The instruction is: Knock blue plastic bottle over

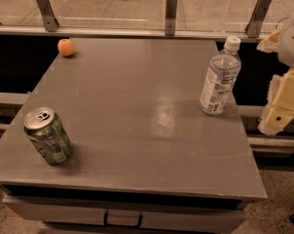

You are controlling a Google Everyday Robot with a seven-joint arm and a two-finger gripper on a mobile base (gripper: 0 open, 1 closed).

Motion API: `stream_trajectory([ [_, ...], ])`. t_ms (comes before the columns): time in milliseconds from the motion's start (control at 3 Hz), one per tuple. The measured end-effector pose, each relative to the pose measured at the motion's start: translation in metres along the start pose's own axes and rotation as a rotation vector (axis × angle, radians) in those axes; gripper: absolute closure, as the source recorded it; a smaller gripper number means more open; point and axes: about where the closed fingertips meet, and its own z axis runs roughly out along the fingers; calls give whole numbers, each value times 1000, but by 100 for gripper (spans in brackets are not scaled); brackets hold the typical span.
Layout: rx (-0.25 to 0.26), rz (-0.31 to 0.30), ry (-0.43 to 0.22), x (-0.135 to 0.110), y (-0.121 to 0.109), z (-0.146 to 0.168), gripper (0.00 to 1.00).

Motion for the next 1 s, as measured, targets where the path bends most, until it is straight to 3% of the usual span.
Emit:
stream_trajectory([
  [333,15,14,-13,5,-6,1,0],
  [667,29,56,-75,18,-20,14,0],
  [1000,9,97,-190,20,-27,44,0],
])
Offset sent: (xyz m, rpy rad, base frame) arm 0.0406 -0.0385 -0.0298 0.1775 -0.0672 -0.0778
